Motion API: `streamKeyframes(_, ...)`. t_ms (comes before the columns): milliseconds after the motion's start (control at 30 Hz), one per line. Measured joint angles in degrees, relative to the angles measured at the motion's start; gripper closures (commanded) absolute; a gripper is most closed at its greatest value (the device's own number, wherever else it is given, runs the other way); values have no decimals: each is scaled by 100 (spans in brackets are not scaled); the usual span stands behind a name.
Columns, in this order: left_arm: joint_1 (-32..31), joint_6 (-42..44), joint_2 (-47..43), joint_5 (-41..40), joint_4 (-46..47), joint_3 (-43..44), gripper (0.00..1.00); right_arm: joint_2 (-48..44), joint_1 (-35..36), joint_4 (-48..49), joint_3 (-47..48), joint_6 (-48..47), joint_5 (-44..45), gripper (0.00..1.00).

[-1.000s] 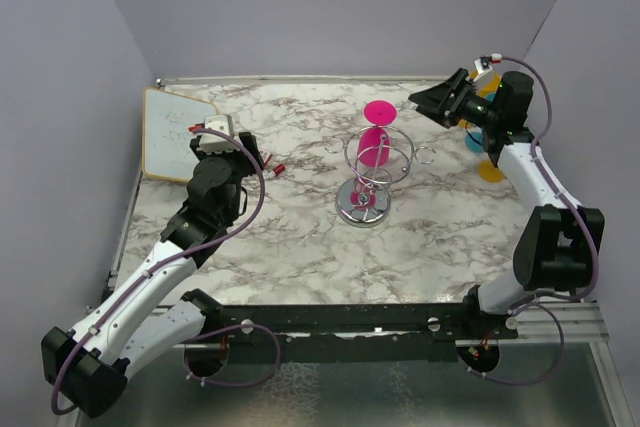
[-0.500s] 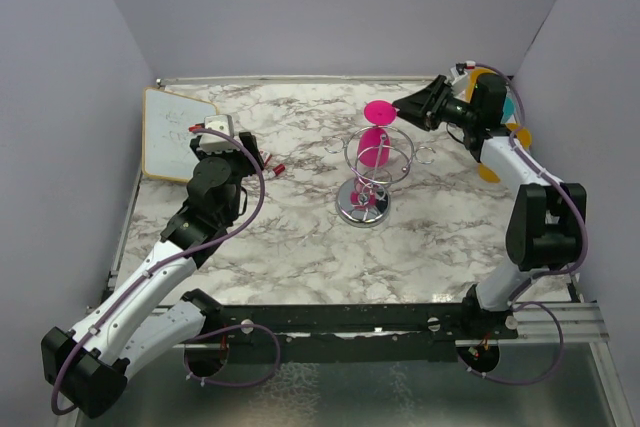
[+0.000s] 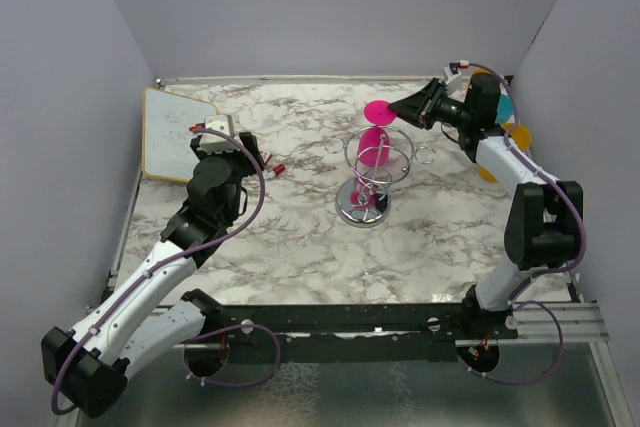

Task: Take the wine glass off the wine glass rack

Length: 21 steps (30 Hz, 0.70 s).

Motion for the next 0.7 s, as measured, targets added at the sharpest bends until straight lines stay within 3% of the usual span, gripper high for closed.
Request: streamKeyframes(700,0,-4,7,98,0,2,35,15,0,-61,63,496,-2,98)
